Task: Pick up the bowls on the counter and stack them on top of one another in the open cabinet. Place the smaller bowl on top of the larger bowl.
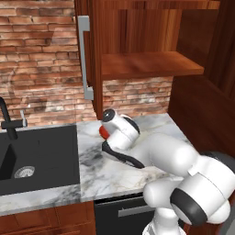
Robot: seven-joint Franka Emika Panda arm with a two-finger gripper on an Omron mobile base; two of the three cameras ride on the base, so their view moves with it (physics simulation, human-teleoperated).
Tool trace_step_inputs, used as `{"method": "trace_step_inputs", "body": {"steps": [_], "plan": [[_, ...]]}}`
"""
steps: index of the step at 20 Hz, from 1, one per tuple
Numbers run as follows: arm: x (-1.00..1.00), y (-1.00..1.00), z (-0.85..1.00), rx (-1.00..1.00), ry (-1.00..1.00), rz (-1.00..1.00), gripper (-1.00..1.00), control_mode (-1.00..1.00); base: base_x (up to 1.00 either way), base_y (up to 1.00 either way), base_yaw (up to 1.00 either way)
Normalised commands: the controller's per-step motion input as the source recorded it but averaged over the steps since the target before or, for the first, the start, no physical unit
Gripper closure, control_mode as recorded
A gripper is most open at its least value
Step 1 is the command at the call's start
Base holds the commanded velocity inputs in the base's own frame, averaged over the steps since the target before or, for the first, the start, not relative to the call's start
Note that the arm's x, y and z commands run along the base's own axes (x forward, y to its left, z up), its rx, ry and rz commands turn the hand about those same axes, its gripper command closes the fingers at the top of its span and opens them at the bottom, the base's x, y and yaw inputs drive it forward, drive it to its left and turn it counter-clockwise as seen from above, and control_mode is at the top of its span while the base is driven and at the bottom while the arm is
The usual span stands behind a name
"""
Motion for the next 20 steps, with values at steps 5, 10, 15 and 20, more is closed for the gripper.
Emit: {"method": "trace_step_inputs", "body": {"steps": [5, 10, 15, 20], "plan": [[0.03, 0.00, -0.23, -0.03, 0.00, 0.02, -1.00, -1.00, 0.00, 0.00, 0.00], [0.16, 0.00, -0.12, -0.01, 0.00, 0.00, -1.00, -1.00, 0.00, 0.00, 0.00], [0.21, 0.00, -0.03, 0.00, 0.00, 0.00, -1.00, -1.00, 0.00, 0.00, 0.00], [0.23, 0.00, -0.01, 0.00, 0.00, 0.00, -1.00, -1.00, 0.00, 0.00, 0.00]]}}
